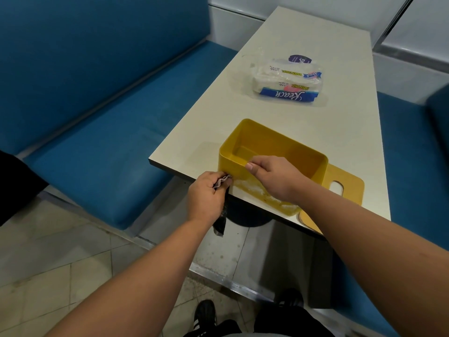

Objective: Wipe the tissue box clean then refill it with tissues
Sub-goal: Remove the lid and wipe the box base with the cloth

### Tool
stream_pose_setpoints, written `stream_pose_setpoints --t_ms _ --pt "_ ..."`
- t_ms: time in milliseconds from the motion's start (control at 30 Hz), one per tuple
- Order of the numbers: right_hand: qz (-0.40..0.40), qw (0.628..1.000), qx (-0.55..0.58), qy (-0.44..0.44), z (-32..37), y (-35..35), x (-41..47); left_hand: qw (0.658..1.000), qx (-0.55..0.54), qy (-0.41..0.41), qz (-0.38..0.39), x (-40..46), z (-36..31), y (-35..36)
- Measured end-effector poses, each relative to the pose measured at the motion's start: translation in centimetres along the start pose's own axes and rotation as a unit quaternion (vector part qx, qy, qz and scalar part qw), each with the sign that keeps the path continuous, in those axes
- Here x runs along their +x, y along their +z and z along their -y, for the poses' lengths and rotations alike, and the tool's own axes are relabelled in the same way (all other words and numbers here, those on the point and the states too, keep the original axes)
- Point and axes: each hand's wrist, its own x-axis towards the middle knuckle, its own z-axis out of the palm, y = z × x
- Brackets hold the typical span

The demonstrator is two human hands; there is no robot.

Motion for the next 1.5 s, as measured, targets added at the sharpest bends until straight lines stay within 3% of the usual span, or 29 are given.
stream_pose_setpoints --t_ms 100,233,367,500,667,800,967,1100,1267,1500 --pt "-0.003 1.000 0.003 0.001 0.0 0.0 0.0 0.999 0.032 -0.032 -0.009 0.0 -0.3 0.4" --pt "-0.003 1.000 -0.001 0.003 0.2 -0.1 -0.1 0.999 -0.032 0.043 -0.013 -0.5 -0.9 0.5" --pt "0.002 1.000 0.003 0.003 0.0 0.0 0.0 0.999 0.036 0.007 -0.014 -0.3 0.0 0.6" --pt "-0.007 1.000 -0.002 0.005 -0.1 0.0 0.1 0.998 -0.025 0.061 -0.014 -0.8 -1.2 0.8" --pt "-0.007 1.000 0.003 0.002 0.0 0.0 0.0 0.999 0.024 0.017 -0.022 -0.8 -0.6 1.1" --pt "-0.009 1.000 0.003 0.002 0.0 0.0 -0.1 0.998 -0.017 0.050 -0.031 -1.3 -1.7 1.3" --pt "-0.009 1.000 0.007 0.003 0.2 0.0 -0.2 0.996 0.035 -0.081 -0.016 -0.8 -0.7 1.3" --pt "-0.011 1.000 0.002 0.000 0.3 0.0 -0.2 0.997 -0.019 -0.068 -0.030 -1.4 -1.7 1.6" --pt "-0.005 1.000 0.009 0.004 0.4 -0.1 -0.3 0.994 0.055 -0.091 0.000 -1.4 -1.0 1.9" --pt "-0.001 1.000 0.024 0.012 0.3 0.1 -0.2 0.984 0.061 -0.159 -0.041 -1.2 -2.1 1.8"
